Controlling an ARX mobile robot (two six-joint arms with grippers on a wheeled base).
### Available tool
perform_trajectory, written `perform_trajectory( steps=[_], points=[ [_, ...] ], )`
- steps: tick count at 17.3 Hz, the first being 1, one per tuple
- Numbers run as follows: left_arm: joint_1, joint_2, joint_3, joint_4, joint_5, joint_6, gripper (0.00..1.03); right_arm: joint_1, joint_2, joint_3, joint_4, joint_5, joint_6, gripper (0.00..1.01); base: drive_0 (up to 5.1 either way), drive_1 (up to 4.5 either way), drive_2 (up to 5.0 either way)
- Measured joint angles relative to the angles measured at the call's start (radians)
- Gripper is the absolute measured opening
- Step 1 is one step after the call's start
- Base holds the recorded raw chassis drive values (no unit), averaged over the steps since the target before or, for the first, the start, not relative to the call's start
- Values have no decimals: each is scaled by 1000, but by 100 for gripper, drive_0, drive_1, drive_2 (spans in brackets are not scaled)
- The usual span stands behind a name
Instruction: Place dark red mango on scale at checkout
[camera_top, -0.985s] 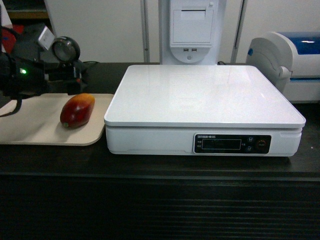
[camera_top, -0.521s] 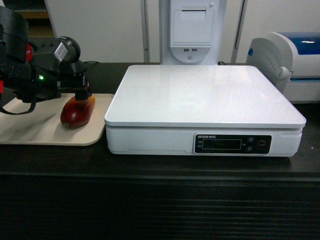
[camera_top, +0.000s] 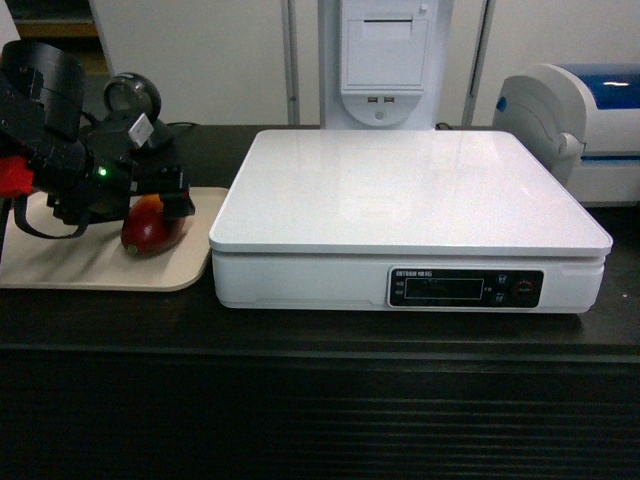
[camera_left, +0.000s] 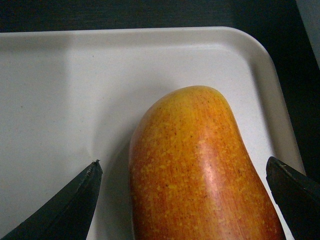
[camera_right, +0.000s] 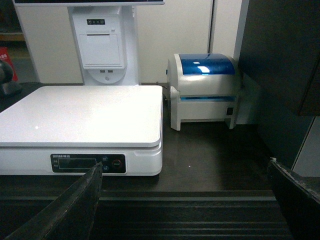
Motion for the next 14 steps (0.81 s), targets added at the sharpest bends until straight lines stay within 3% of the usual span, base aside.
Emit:
perform_trajectory(
  steps=[2,3,4,10,14],
  points=[
    [0,11,10,-8,3,1,96,0,0,0,0,0,0,98,0,0,0],
    [-2,24,13,-24,-1,19,65,0,0,0,0,0,0,98,0,0,0],
    [-2,24,13,-20,6,19,61,0,0,0,0,0,0,98,0,0,0],
    [-36,-159,-101,29,4,13,60,0,0,0,0,0,0,98,0,0,0],
    [-122,-301,-113,48,6,-37,60,0,0,0,0,0,0,98,0,0,0]
  ],
)
